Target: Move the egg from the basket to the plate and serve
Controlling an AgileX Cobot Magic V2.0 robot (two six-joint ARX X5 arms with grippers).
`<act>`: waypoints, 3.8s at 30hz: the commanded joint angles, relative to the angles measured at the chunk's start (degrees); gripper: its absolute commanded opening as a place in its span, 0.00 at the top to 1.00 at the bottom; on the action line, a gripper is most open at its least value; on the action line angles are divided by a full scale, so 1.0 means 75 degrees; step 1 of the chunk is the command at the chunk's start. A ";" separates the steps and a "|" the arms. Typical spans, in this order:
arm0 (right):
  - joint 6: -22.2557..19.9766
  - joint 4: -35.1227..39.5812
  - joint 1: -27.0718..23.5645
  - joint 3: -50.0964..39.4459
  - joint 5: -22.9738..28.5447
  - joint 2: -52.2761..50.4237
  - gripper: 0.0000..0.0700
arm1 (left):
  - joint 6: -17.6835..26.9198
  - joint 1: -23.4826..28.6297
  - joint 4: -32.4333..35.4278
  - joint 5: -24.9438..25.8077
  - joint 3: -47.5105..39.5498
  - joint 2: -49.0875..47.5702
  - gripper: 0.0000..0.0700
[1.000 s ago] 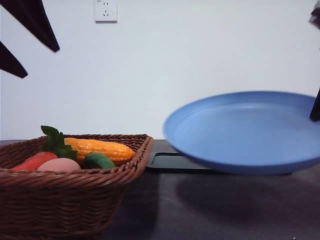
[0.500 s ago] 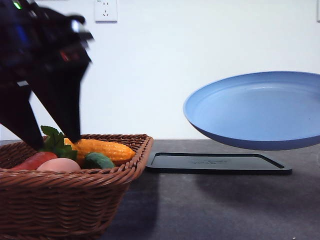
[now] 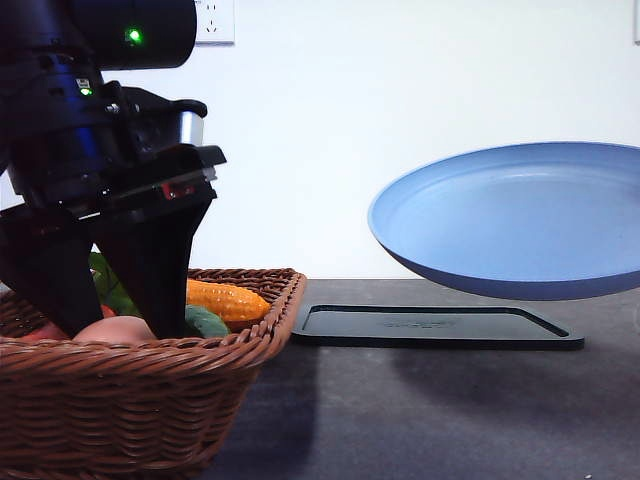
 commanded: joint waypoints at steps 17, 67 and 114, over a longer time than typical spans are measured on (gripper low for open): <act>0.0079 0.0095 -0.0012 0.0085 -0.0057 0.0009 1.00 | 0.0028 -0.0076 -0.0236 -0.0009 0.0134 0.0334 0.55; 0.0770 -0.0367 0.2577 0.0085 -0.1087 0.0627 1.00 | 0.0388 -0.2735 -0.0449 -0.0015 0.2929 0.0208 0.79; 0.0836 -0.0761 0.2824 0.0085 -0.1323 0.0836 1.00 | 0.0807 -0.2807 -0.1638 -0.0200 0.3840 -0.0161 0.42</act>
